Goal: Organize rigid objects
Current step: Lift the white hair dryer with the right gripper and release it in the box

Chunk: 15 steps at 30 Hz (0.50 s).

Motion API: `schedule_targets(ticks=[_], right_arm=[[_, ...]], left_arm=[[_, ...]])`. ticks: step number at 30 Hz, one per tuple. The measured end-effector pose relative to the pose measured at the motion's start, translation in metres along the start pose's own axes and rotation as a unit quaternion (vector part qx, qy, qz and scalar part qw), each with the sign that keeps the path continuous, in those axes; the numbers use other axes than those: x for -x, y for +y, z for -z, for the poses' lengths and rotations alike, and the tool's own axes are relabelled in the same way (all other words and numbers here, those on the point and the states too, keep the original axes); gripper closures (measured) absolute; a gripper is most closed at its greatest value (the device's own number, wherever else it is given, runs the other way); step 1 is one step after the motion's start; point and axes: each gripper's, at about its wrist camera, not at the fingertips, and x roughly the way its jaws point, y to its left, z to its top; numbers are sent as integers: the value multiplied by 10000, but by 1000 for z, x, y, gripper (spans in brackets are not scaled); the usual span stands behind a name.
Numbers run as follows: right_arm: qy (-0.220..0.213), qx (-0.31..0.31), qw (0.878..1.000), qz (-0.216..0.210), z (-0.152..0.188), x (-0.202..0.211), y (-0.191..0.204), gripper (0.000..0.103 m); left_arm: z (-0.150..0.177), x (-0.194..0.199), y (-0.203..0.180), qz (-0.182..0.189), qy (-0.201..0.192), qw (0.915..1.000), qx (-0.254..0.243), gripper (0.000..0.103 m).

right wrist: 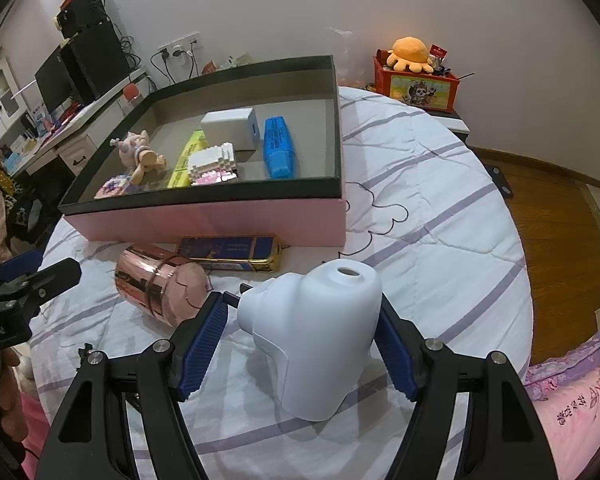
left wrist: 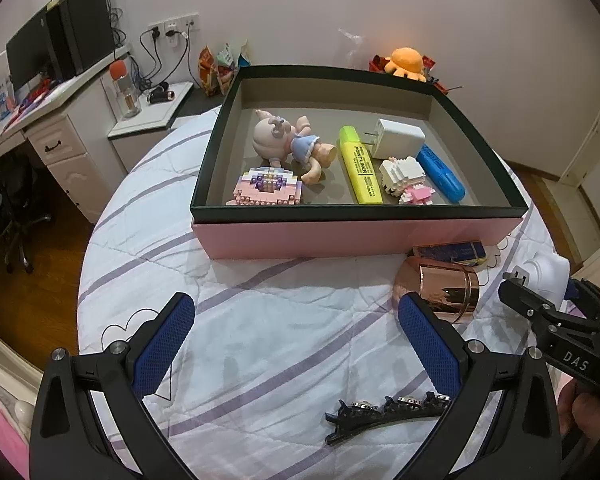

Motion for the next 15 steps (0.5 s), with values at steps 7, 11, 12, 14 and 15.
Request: schedule_targets(ticks=[7,11,12,14,15], right_arm=[[-219,87,9996,-120,-14,20,10,30],[-442,253,9985,-219,-36,31,23,30],[-505,289,9980,-254,-43,33,27,30],[-606,361,9970,-304,-58,33,34,30],[-649,405,9966,-310,-64,32,37,30]], left_arm=[[-13,6,7,-23,-134,9999,43,0],[-35,11,13,-117,-390,9991,68,0],[-43,12,15,-152,-451,9988,78,0],[-56,13,19,-185,-574,9981,107,0],[-62,12,20,-201,-605,9979,116,0]])
